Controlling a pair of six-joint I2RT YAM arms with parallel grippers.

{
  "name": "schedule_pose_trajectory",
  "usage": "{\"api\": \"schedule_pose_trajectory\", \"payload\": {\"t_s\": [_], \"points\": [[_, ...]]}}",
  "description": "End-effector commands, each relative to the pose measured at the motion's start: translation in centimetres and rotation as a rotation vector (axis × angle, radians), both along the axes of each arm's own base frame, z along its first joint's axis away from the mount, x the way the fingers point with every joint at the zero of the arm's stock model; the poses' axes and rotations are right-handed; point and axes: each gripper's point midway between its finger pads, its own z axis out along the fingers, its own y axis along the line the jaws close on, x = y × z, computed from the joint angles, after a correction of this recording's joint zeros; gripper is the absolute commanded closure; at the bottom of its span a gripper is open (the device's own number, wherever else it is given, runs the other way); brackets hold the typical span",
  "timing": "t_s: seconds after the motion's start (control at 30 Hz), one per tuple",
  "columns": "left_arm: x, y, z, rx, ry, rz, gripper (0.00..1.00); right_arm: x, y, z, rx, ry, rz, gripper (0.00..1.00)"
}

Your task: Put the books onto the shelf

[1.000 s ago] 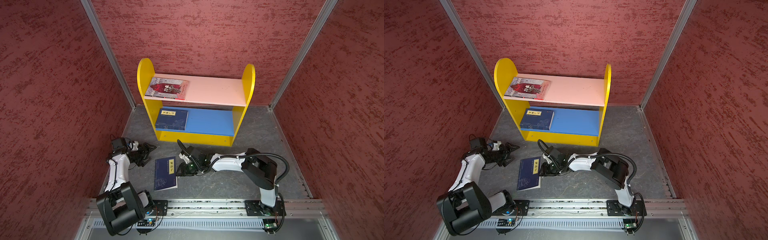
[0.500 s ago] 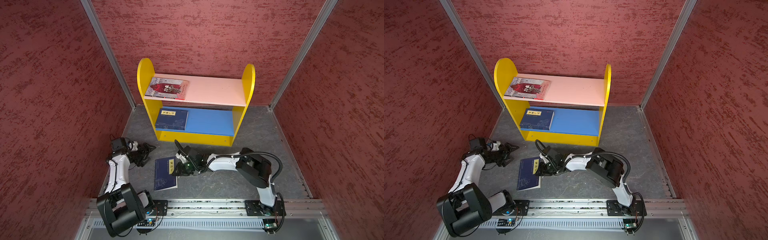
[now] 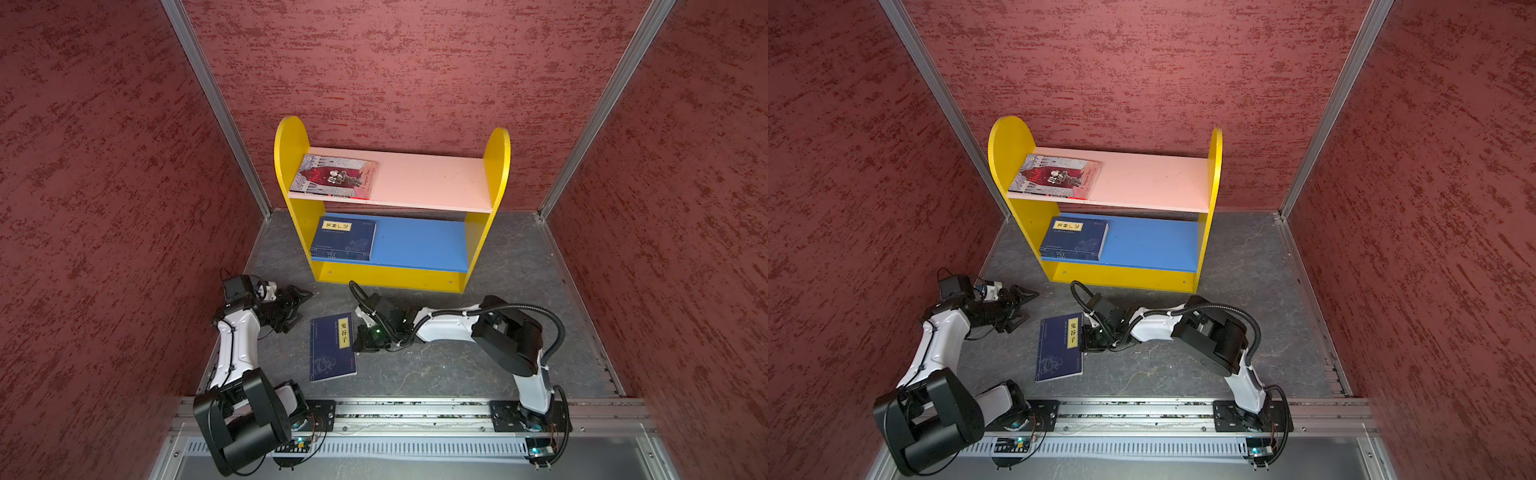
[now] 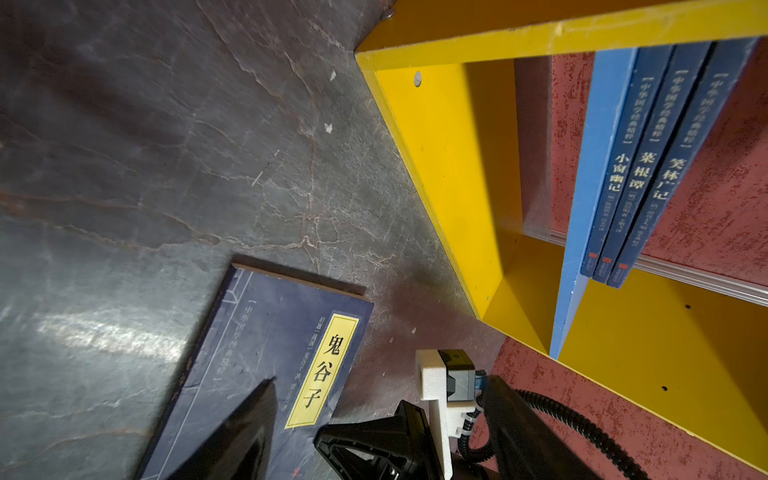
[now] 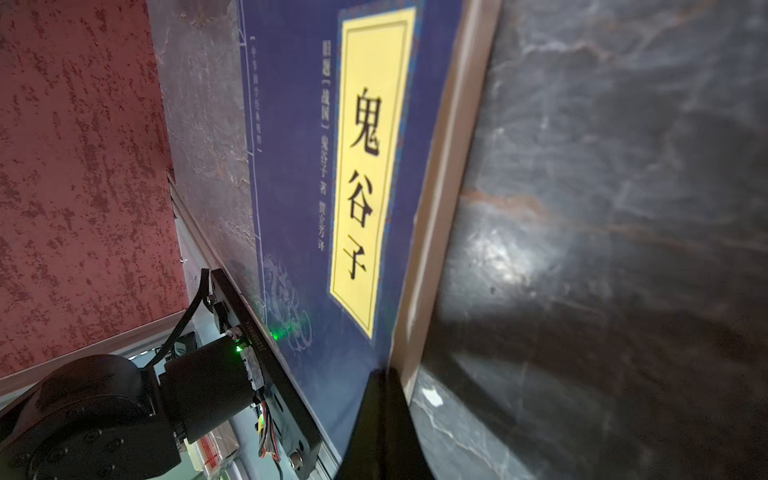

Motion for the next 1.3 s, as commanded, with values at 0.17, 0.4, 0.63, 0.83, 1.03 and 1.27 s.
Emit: {"api": "schedule_pose_trajectory", "payload": {"t_s": [0.17, 0.4, 0.63, 0.83, 1.03, 1.27], "points": [[0.4, -2.8, 0.4, 0.029, -0.004, -0.161, 0.22, 1.5, -3.9, 0.0, -0.054, -0.038, -0.120, 1.00], [0.4, -5.3, -1.1, 0.053, 0.093, -0.301, 0.23, 1.7, -8.5, 0.3, -0.082, -0.049, -0.212, 0.95], [-0.2, -9.2, -3.7, 0.049, 0.164, -0.456, 0.22, 1.8, -11.1, 2.6, -0.101, -0.113, -0.253, 0.77], [-1.0, -10.6, -6.5, 0.069, 0.200, -0.516, 0.21, 1.3, -12.2, 3.0, -0.051, -0.089, -0.287, 0.67], [-2.4, -9.9, -8.7, 0.129, 0.202, -0.511, 0.20, 1.0, -10.8, 3.0, 0.012, -0.049, -0.251, 0.52], [-2.9, -10.9, -9.5, 0.103, 0.201, -0.545, 0.20, 1.1, -8.7, 1.8, 0.030, 0.009, -0.204, 0.51]]}}
